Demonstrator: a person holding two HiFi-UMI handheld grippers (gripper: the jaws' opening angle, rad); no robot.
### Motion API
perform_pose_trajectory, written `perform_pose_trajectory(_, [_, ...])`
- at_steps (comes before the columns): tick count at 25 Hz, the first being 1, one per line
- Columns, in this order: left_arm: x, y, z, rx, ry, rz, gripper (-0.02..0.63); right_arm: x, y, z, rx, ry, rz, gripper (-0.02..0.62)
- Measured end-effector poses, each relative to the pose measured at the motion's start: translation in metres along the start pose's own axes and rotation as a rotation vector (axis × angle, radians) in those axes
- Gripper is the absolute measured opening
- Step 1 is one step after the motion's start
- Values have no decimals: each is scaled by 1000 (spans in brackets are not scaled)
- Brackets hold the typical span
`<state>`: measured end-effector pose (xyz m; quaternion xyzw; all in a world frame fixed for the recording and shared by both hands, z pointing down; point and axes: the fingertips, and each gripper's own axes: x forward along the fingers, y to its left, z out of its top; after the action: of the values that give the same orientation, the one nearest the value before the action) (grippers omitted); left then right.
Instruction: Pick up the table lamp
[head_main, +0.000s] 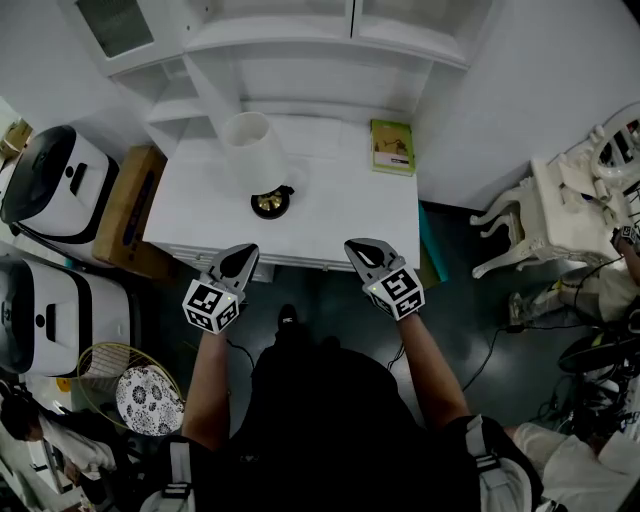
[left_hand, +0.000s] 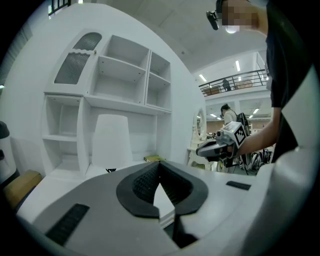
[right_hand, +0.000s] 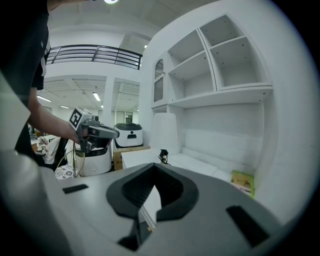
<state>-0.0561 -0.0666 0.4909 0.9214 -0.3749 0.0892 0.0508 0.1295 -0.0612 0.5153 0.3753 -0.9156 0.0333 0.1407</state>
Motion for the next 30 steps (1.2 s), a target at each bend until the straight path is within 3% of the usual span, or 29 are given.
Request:
perform_pose_trajectory(18, [9, 49, 1, -9, 25, -2, 11, 64, -4, 5, 15, 15, 47, 8])
perform_pose_trajectory(24, [5, 70, 11, -73, -24, 11, 11, 88, 1, 4, 24, 29, 92, 8])
perform_pose_trajectory(30, [-2, 89, 12, -80, -21, 30, 11, 114, 3, 0, 29, 44, 126, 8])
